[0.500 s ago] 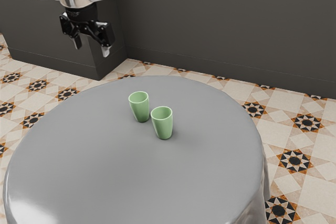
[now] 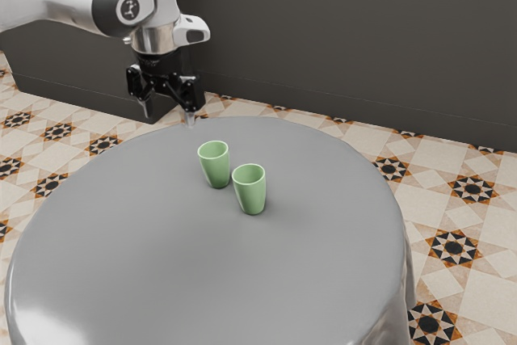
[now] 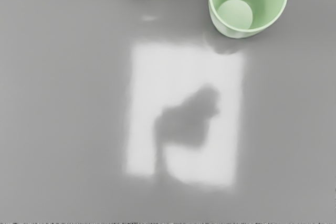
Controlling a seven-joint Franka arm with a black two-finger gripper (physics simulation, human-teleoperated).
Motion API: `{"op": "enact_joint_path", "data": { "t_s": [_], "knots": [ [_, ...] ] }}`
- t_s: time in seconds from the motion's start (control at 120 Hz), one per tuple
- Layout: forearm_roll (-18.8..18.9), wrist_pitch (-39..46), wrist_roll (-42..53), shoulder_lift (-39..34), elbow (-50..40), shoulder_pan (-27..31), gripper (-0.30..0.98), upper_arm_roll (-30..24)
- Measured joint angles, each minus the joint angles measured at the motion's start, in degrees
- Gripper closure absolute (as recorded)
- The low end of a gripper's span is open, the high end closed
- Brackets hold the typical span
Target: Place the right cup onto the left cup
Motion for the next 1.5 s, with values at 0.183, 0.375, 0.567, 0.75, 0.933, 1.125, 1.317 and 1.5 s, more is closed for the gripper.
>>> {"op": "enact_joint_path", "data": {
  "t_s": [0.183,0.375,0.567,0.75,0.933,1.125,1.317,1.5],
  "knots": [
    [-1.61,2.09,-0.13,4.13,-3.06,0.33,0.0,-0.61],
    [-1.95,6.7,-0.22,8.63,-3.43,-0.06,0.0,-2.65],
    [-2.08,11.4,-0.32,11.99,-2.61,-0.3,0.0,-2.98],
    [-2.77,14.51,-0.29,17.23,0.88,-0.32,0.0,-2.31],
    [-3.59,17.23,-0.26,21.72,3.58,-0.25,0.0,-1.41],
    [-3.81,18.94,0.32,26.05,8.18,-0.02,0.0,-0.16],
    [-4.22,19.6,0.85,29.36,11.73,0.08,0.0,0.83],
    [-5.21,19.87,1.23,31.17,12.9,0.1,0.0,1.67]
  ]
}}
